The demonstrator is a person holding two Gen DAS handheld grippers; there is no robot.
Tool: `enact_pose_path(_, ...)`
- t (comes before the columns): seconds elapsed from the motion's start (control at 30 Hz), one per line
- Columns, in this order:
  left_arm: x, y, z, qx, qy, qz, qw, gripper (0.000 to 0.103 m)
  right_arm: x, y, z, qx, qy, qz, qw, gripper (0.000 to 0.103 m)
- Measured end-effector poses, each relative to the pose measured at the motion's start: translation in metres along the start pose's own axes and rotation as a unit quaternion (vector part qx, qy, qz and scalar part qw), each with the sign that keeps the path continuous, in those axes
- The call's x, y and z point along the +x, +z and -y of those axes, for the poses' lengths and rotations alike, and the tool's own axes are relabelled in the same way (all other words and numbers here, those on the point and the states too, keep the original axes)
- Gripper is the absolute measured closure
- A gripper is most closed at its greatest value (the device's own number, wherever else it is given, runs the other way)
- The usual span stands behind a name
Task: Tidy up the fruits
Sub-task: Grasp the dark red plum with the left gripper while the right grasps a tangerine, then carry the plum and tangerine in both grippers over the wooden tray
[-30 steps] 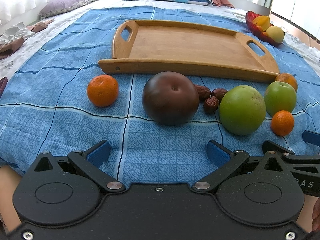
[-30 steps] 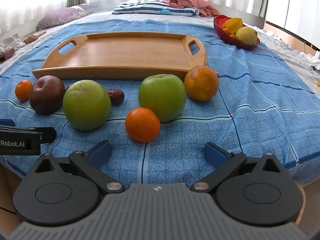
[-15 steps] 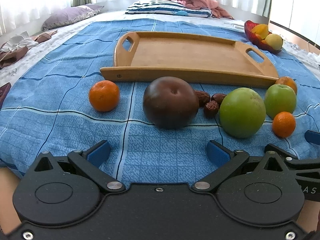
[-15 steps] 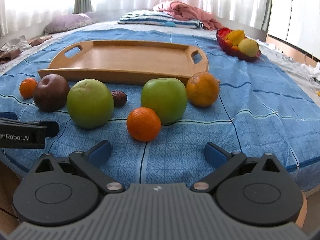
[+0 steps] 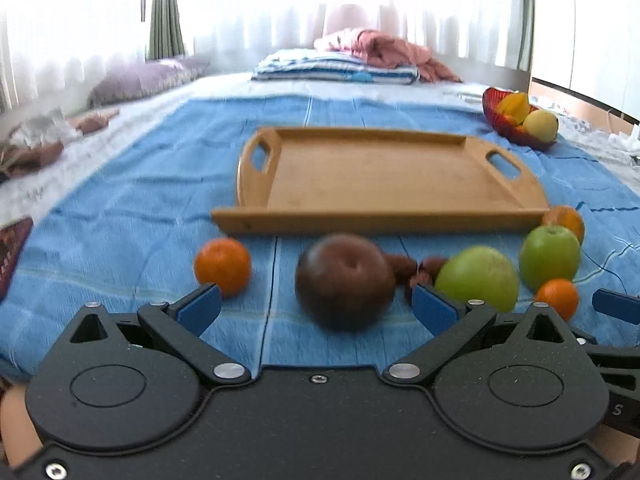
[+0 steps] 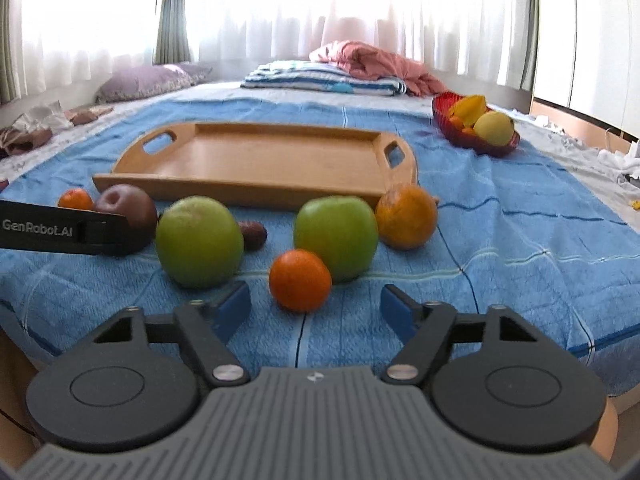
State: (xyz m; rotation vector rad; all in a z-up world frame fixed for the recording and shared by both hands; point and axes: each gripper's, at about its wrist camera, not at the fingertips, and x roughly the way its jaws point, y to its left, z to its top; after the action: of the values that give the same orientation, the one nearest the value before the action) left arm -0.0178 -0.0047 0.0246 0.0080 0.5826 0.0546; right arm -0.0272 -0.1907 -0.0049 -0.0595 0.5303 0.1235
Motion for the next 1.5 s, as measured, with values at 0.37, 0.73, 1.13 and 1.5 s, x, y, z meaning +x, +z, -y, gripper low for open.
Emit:
enact_pose_path(0.37, 0.01, 0.004, 0.007, 0.02, -0.027, -0.01, 0.9994, 0.033, -0.001, 0.005, -0.006, -0.001, -0.003, 0.009, 1.0, 0.053)
enact_pose_path(0.73, 0.024, -0.001, 0.012, 0.021, -0.026, -0.016, 0.9993, 0.034, 0.002, 0.005, -0.014, -0.016, -0.001, 0.007, 1.0, 0.06)
enact_pose_path(1.13, 0.038, -0.002, 0.007, 0.011, -0.029, -0.026, 0.9992, 0.038, 0.01, 0.006, -0.015, -0.011, 0.0, -0.007, 1.0, 0.061)
enact_pose_path(1.5, 0.039, -0.001, 0.008, 0.011, -0.032, -0.031, 0.999, 0.042, 0.012, 0.005, -0.015, -0.005, -0.003, -0.006, 1.0, 0.066)
